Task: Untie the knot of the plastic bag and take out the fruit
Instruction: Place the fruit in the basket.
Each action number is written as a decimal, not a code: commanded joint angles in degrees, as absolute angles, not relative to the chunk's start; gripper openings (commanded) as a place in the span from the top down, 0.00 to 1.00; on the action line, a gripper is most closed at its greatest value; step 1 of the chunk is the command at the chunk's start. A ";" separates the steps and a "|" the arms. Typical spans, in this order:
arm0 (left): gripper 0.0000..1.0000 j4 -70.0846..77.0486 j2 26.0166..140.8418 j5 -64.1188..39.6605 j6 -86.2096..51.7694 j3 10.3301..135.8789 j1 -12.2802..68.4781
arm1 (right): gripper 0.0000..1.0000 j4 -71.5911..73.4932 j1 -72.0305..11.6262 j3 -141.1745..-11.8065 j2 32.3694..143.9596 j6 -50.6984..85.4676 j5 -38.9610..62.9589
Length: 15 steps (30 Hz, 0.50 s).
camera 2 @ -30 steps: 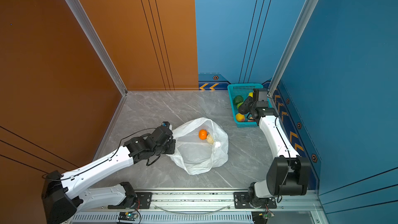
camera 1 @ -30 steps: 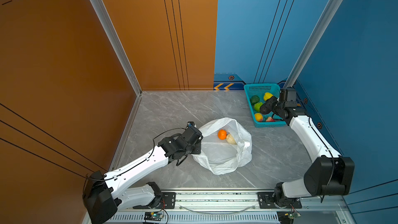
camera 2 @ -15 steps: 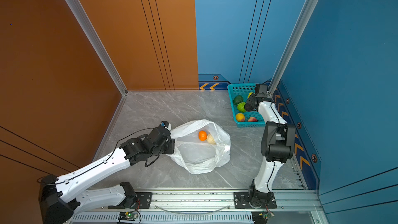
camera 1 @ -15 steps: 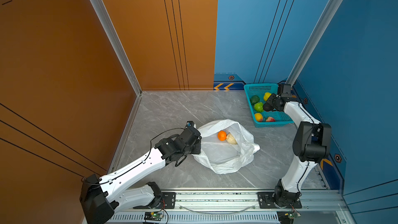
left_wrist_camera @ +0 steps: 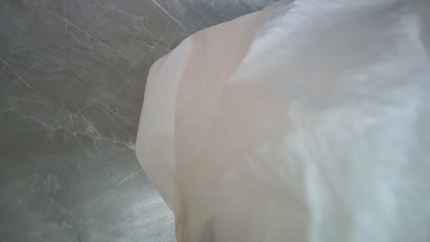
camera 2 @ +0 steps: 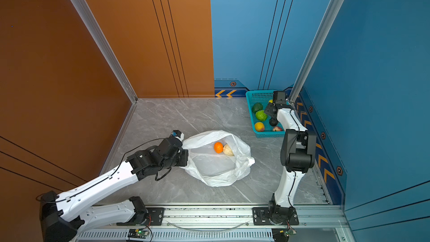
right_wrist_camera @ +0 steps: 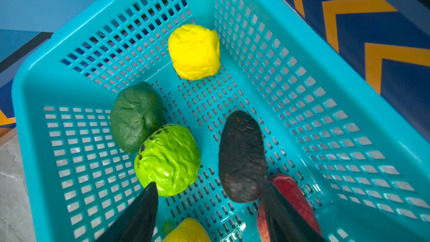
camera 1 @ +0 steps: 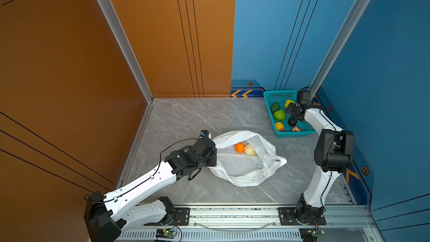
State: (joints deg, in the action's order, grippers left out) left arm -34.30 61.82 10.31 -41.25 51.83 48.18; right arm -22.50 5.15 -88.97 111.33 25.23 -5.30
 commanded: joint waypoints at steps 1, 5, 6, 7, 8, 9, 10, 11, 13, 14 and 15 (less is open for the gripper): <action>1.00 -34.28 60.74 11.39 -41.66 51.95 48.87 | 0.25 -26.13 3.94 -90.65 108.65 23.38 -7.15; 1.00 -34.29 60.32 11.60 -41.75 51.99 49.13 | 0.23 -28.30 2.61 -90.54 105.78 22.94 -5.63; 1.00 -34.26 60.25 11.68 -41.75 51.94 49.26 | 0.22 -29.15 2.23 -90.53 104.84 22.94 -4.80; 1.00 -34.22 60.12 11.73 -41.75 51.94 49.33 | 0.22 -29.99 1.91 -90.33 103.90 22.94 -3.91; 1.00 -34.26 60.10 11.73 -41.75 51.94 49.29 | 0.22 -30.90 1.27 -90.16 102.49 22.79 -3.37; 1.00 -34.32 59.95 11.78 -41.75 51.96 49.45 | 0.22 -31.72 0.64 -89.89 101.19 22.60 -2.84; 1.00 -34.28 59.87 11.86 -41.81 51.95 49.39 | 0.21 -32.75 -0.04 -89.61 99.53 22.52 -1.99; 1.00 -34.28 59.80 11.85 -41.91 51.99 49.54 | 0.21 -34.01 -0.91 -89.33 97.87 22.41 -0.97; 1.00 -34.27 59.85 11.95 -42.01 52.09 49.58 | 0.21 -36.98 -3.00 -88.95 94.12 22.16 0.70; 1.00 -34.23 59.90 11.91 -42.10 52.18 49.68 | 0.21 -38.66 -4.39 -88.86 92.26 21.84 1.40; 1.00 -34.27 59.94 11.91 -42.10 52.25 49.75 | 0.20 -40.04 -5.38 -88.91 90.91 21.66 1.63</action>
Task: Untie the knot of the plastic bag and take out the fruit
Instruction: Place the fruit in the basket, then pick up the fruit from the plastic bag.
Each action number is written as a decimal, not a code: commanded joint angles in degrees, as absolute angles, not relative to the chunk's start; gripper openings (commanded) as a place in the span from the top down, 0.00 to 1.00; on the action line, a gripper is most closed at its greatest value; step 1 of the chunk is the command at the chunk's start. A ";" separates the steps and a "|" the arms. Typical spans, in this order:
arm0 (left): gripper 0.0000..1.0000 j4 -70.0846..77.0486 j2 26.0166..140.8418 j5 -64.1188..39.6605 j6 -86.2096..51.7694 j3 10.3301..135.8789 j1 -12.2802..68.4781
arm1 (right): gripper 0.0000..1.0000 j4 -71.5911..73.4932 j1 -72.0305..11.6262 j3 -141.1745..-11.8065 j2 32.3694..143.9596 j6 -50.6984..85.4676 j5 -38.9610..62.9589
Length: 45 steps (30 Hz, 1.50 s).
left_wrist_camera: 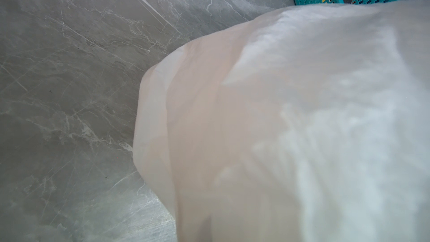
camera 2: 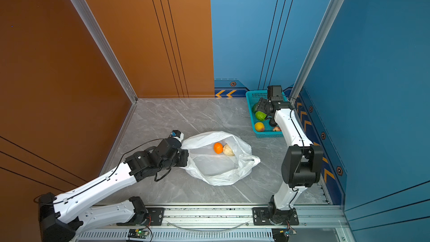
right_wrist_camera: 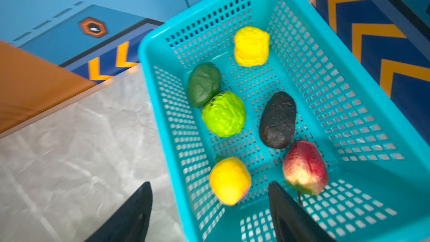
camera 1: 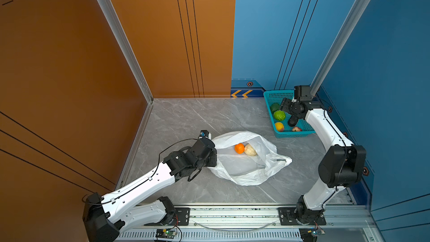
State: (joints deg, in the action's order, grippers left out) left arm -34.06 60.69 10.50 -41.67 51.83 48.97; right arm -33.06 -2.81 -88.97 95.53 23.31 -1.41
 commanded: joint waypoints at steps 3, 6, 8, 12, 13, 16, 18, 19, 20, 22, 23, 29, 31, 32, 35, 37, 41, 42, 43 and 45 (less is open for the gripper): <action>1.00 -34.28 60.03 12.04 -42.01 52.55 49.99 | 0.20 -45.14 -10.45 -88.95 85.51 21.30 1.39; 1.00 -34.27 59.88 12.02 -42.01 52.67 49.97 | 0.19 -49.74 -15.32 -88.16 80.72 23.05 3.01; 1.00 -34.28 59.69 12.08 -42.10 52.63 50.14 | 0.19 -52.20 -19.74 -87.30 77.50 24.93 2.97; 1.00 -34.25 59.85 12.21 -42.52 52.56 50.35 | 0.19 -55.68 -29.70 -86.51 72.07 30.39 0.14; 1.00 -34.28 59.90 12.19 -42.62 52.67 50.44 | 0.19 -56.42 -32.48 -86.48 71.28 31.81 -1.01; 1.00 -34.28 60.27 12.13 -42.63 53.04 50.57 | 0.19 -58.45 -39.65 -85.88 69.76 35.66 -3.72; 1.00 -34.28 60.54 12.08 -42.54 53.29 50.72 | 0.19 -58.54 -45.04 -84.50 68.80 38.55 -5.22; 1.00 -34.25 60.63 12.04 -42.54 53.37 50.66 | 0.20 -58.45 -47.69 -83.81 68.39 40.02 -6.44; 1.00 -34.32 60.64 11.98 -42.69 53.37 50.72 | 0.19 -58.45 -50.10 -83.10 68.29 41.42 -7.58; 1.00 -34.28 60.64 12.06 -42.88 53.42 50.83 | 0.19 -58.28 -54.64 -81.84 68.42 43.36 -9.71; 1.00 -34.26 60.52 12.09 -43.10 53.33 50.80 | 0.19 -57.92 -57.02 -80.83 68.60 44.15 -11.24; 1.00 -34.32 59.79 11.85 -44.21 53.09 51.15 | 0.19 -47.63 -64.29 -69.31 69.45 46.02 -12.58; 1.00 -34.37 59.46 11.85 -44.25 53.20 51.24 | 0.19 -44.08 -65.57 -65.71 70.43 45.98 -12.86; 1.00 -34.37 59.35 11.84 -44.46 53.13 51.31 | 0.19 -42.81 -66.01 -64.35 70.88 45.80 -13.25; 1.00 -34.37 59.06 11.67 -45.00 53.09 51.50 | 0.19 -38.18 -66.35 -59.91 72.63 45.53 -12.47; 1.00 -34.41 58.90 11.62 -45.22 53.12 51.70 | 0.19 -35.62 -65.89 -57.44 74.13 45.53 -12.00; 1.00 -34.39 58.30 11.95 -45.84 53.14 52.42 | 0.19 -31.60 -62.90 -54.28 76.32 45.33 -9.79; 1.00 -34.37 58.12 12.02 -46.04 53.15 52.63 | 0.19 -30.17 -61.84 -53.46 76.68 45.44 -9.31; 1.00 -34.25 57.94 11.96 -46.35 52.98 52.94 | 0.20 -28.38 -60.71 -52.57 77.13 45.47 -8.72; 1.00 -34.30 58.01 11.23 -46.37 52.88 53.24 | 0.20 -25.43 -58.43 -51.33 78.38 45.64 -7.30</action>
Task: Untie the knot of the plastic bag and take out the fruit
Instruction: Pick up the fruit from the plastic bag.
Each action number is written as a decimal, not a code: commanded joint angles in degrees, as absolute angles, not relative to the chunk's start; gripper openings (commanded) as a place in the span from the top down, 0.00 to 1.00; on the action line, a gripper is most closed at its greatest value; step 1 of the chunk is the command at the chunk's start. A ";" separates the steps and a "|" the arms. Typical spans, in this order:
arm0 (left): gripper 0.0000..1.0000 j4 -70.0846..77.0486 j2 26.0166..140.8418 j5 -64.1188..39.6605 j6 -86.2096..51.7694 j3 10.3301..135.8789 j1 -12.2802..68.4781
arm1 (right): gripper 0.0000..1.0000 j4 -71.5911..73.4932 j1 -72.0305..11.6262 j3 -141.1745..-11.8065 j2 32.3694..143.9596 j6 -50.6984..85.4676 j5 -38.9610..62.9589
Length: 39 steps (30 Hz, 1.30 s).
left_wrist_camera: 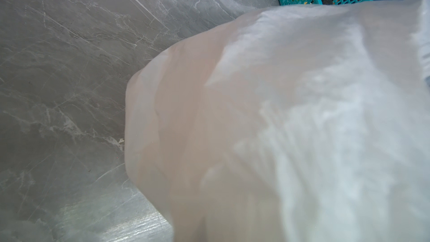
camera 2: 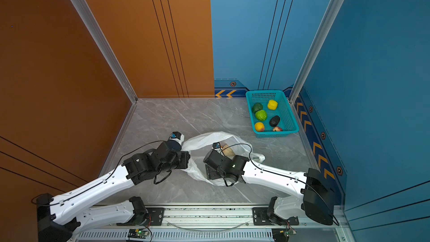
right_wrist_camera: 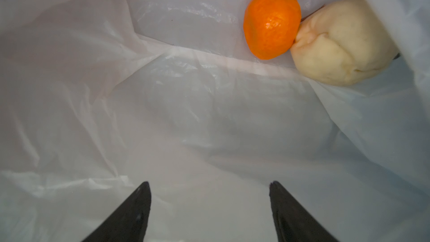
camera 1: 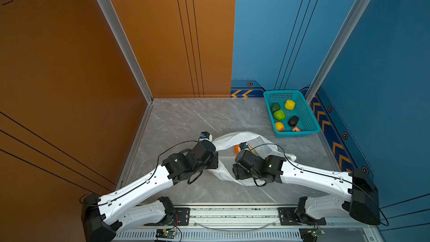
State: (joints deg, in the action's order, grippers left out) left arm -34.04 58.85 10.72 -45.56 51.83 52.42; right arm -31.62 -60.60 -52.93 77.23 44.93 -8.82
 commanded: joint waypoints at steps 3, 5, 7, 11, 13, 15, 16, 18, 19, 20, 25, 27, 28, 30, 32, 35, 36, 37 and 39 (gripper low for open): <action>1.00 -34.25 58.65 8.63 -45.98 52.88 53.52 | 0.21 -22.44 -55.54 -51.51 81.37 44.96 -5.97; 1.00 -34.28 59.20 7.10 -45.58 52.94 53.76 | 0.21 -21.71 -54.62 -52.79 83.18 44.68 -6.20; 1.00 -34.44 59.75 5.73 -45.22 52.89 53.92 | 0.21 -20.97 -54.11 -53.83 84.94 44.87 -7.89; 1.00 -34.93 60.23 4.85 -44.66 53.15 53.95 | 0.21 -18.84 -53.76 -54.49 86.77 47.79 -13.19; 1.00 -35.42 60.84 4.06 -44.22 53.42 53.91 | 0.21 -17.07 -53.24 -54.16 87.31 49.77 -15.43; 1.00 -35.98 61.49 3.31 -43.78 53.86 53.96 | 0.20 -15.25 -52.68 -53.79 87.69 51.94 -17.31; 1.00 -36.01 61.69 2.96 -43.59 53.92 53.88 | 0.20 -14.68 -52.33 -53.72 87.96 52.82 -17.63; 1.00 -36.21 61.97 2.43 -43.35 54.05 53.93 | 0.20 -13.07 -51.41 -53.61 88.72 54.27 -18.04; 1.00 -36.24 61.96 2.31 -43.26 54.12 53.92 | 0.19 -12.84 -50.92 -53.61 89.19 55.00 -17.99; 1.00 -36.26 62.05 2.11 -43.20 54.15 53.89 | 0.19 -11.95 -50.44 -53.49 89.69 55.53 -17.78; 1.00 -36.21 62.47 1.68 -42.98 54.45 53.91 | 0.18 -5.98 -48.76 -53.40 92.98 56.15 -15.92; 1.00 -36.17 62.58 1.58 -42.85 54.71 53.92 | 0.19 -4.03 -48.78 -53.89 94.22 55.95 -15.69; 1.00 -36.22 62.58 1.58 -42.88 54.78 54.00 | 0.19 -3.35 -48.78 -54.28 94.72 55.83 -15.65; 1.00 -36.21 62.66 1.52 -42.81 54.77 53.96 | 0.19 -3.28 -48.79 -55.46 95.93 55.56 -16.05; 1.00 -36.21 62.73 1.33 -42.80 54.59 54.03 | 0.19 -3.41 -48.78 -56.31 97.00 55.16 -16.85; 1.00 -36.21 62.89 0.63 -42.58 54.31 54.00 | 0.19 -4.32 -48.48 -57.41 98.89 54.52 -18.01; 1.00 -36.21 63.01 0.32 -42.47 54.14 54.04 | 0.19 -4.47 -48.52 -57.64 99.50 54.41 -18.55; 1.00 -36.25 63.18 0.02 -42.45 54.06 54.00 | 0.19 -4.60 -48.40 -57.74 100.00 54.40 -18.79; 1.00 -36.21 63.62 -0.83 -42.36 53.71 53.97 | 0.19 -4.32 -48.29 -57.85 101.10 54.56 -19.37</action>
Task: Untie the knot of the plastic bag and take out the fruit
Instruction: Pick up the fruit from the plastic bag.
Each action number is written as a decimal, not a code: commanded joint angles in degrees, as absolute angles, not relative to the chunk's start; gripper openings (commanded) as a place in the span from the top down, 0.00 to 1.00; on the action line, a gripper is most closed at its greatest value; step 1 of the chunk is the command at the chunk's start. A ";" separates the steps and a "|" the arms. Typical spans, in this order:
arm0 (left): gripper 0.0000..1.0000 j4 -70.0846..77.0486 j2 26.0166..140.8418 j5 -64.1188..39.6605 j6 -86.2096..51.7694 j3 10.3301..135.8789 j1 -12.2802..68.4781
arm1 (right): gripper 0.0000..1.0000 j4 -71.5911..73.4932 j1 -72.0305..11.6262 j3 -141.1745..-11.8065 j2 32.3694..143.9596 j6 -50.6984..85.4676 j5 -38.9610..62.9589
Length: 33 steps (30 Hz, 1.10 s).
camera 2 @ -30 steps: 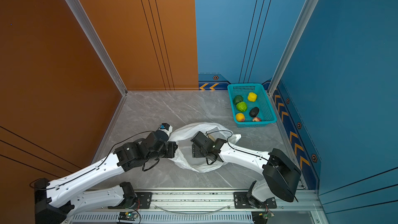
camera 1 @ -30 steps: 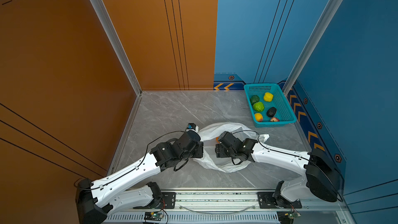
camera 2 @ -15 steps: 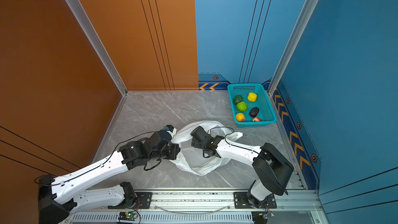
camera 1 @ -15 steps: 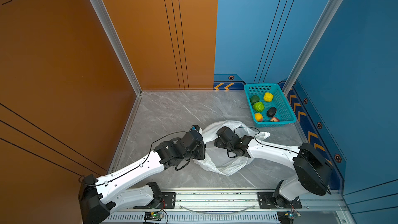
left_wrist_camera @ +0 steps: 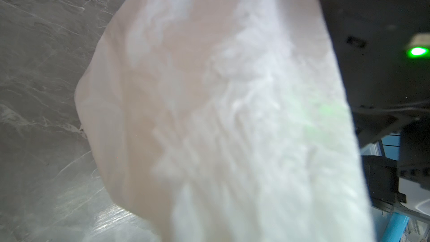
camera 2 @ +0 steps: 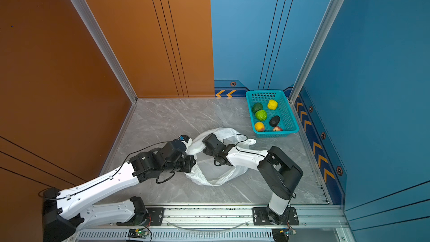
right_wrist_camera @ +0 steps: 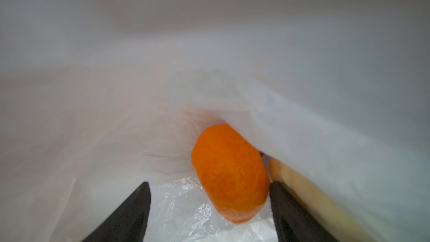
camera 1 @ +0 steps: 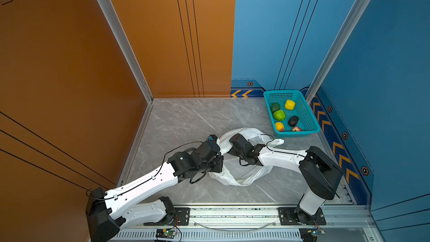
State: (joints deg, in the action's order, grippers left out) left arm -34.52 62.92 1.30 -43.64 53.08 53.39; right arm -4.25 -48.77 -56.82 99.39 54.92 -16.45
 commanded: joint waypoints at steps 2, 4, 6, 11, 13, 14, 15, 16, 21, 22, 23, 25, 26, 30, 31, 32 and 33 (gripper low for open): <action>1.00 -36.21 63.98 -1.38 -42.12 53.63 53.97 | 0.19 -3.16 -48.25 -57.92 102.17 54.58 -19.43; 1.00 -36.21 64.38 -1.93 -41.85 53.72 53.97 | 0.20 -2.02 -48.15 -58.24 103.14 54.66 -19.42; 1.00 -36.25 64.68 -2.39 -41.51 53.71 53.98 | 0.21 -0.98 -48.05 -58.56 104.13 54.71 -19.62; 1.00 -36.49 64.96 -3.42 -41.16 53.61 53.93 | 0.30 1.21 -47.68 -59.06 105.94 54.65 -20.10; 1.00 -36.60 65.04 -3.72 -41.05 53.61 53.98 | 0.35 1.71 -47.48 -59.06 106.47 54.58 -20.61; 1.00 -36.73 65.04 -3.83 -41.09 53.62 54.04 | 0.39 2.14 -47.31 -59.03 106.58 54.67 -20.65; 1.00 -36.83 65.04 -3.80 -41.05 53.64 53.97 | 0.44 2.51 -47.15 -58.89 106.67 54.54 -20.65; 1.00 -36.94 65.13 -3.78 -41.00 53.59 53.99 | 0.49 2.77 -47.15 -58.79 106.73 54.58 -20.81; 1.00 -37.23 65.57 -3.04 -40.85 53.80 53.97 | 0.65 3.00 -47.54 -58.84 106.38 53.90 -19.47; 1.00 -37.18 65.65 -2.83 -40.78 53.81 54.04 | 0.67 2.94 -47.75 -58.75 106.18 53.80 -19.21; 1.00 -37.18 65.73 -2.65 -40.78 53.79 53.98 | 0.68 2.89 -47.96 -58.51 105.80 53.79 -19.00; 1.00 -37.18 65.83 -2.40 -40.72 53.79 53.91 | 0.70 2.99 -48.32 -57.82 105.07 53.88 -18.63; 1.00 -37.18 65.83 -2.25 -40.78 53.79 53.89 | 0.70 2.99 -48.50 -57.58 104.53 53.96 -18.15; 1.00 -37.19 65.49 -0.69 -40.95 53.88 53.59 | 0.71 1.63 -49.47 -56.88 102.44 53.96 -16.06; 1.00 -37.16 65.19 -0.04 -41.12 53.94 53.49 | 0.71 1.13 -49.94 -56.48 101.62 54.05 -15.34; 1.00 -37.19 64.97 0.53 -41.23 54.01 53.25 | 0.71 0.76 -50.29 -56.14 100.87 54.05 -14.49; 1.00 -37.18 64.72 1.05 -41.30 54.05 53.18 | 0.71 0.22 -50.63 -55.84 100.20 54.05 -13.87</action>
